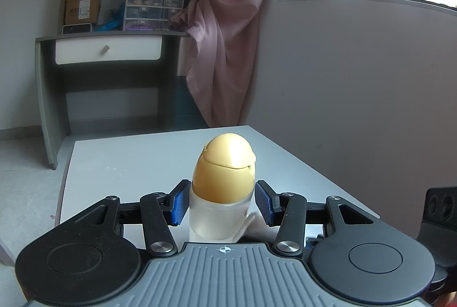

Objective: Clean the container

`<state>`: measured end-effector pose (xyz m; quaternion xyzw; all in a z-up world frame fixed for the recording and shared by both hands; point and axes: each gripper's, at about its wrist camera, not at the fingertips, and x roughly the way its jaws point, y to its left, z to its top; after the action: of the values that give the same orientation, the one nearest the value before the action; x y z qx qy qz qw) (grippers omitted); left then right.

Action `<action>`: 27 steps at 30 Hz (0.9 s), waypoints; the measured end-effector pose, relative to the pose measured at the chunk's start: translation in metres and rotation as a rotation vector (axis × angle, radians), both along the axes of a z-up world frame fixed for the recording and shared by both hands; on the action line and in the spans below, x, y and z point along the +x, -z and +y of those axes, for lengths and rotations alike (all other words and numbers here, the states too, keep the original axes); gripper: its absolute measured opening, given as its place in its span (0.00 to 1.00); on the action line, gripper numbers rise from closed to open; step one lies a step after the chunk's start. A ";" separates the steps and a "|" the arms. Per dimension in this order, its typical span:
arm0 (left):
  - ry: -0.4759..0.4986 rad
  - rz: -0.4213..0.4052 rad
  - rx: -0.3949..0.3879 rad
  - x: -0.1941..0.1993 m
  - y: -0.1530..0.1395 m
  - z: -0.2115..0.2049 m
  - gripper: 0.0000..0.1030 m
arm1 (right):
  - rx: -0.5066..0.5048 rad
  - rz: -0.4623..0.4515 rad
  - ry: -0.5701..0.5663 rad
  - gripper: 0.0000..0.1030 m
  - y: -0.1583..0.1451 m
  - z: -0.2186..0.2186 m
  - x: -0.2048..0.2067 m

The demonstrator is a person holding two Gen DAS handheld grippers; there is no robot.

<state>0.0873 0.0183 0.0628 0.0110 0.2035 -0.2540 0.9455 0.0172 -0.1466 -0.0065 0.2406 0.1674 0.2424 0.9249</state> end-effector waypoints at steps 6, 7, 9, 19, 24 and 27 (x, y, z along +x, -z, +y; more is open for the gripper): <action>0.002 0.001 -0.002 0.000 0.001 0.002 0.48 | -0.021 0.050 -0.007 0.10 0.012 0.003 0.004; 0.002 0.001 -0.003 0.000 0.001 0.002 0.48 | -0.028 0.057 -0.008 0.10 0.014 0.004 0.004; 0.001 0.001 -0.004 0.000 0.001 0.002 0.48 | -0.039 0.071 -0.010 0.10 0.017 0.005 0.003; -0.005 -0.018 -0.033 -0.003 -0.001 0.006 0.50 | -0.041 0.062 0.013 0.10 0.015 0.001 -0.006; -0.009 -0.057 -0.062 -0.011 -0.006 0.008 0.52 | -0.027 0.019 0.051 0.10 0.005 -0.009 -0.019; -0.007 -0.084 -0.108 -0.016 -0.010 0.012 0.66 | -0.039 -0.004 0.069 0.10 0.001 -0.010 -0.028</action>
<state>0.0708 0.0303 0.0725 -0.0302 0.1498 -0.2606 0.9533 -0.0112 -0.1570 -0.0072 0.2277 0.1617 0.2074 0.9376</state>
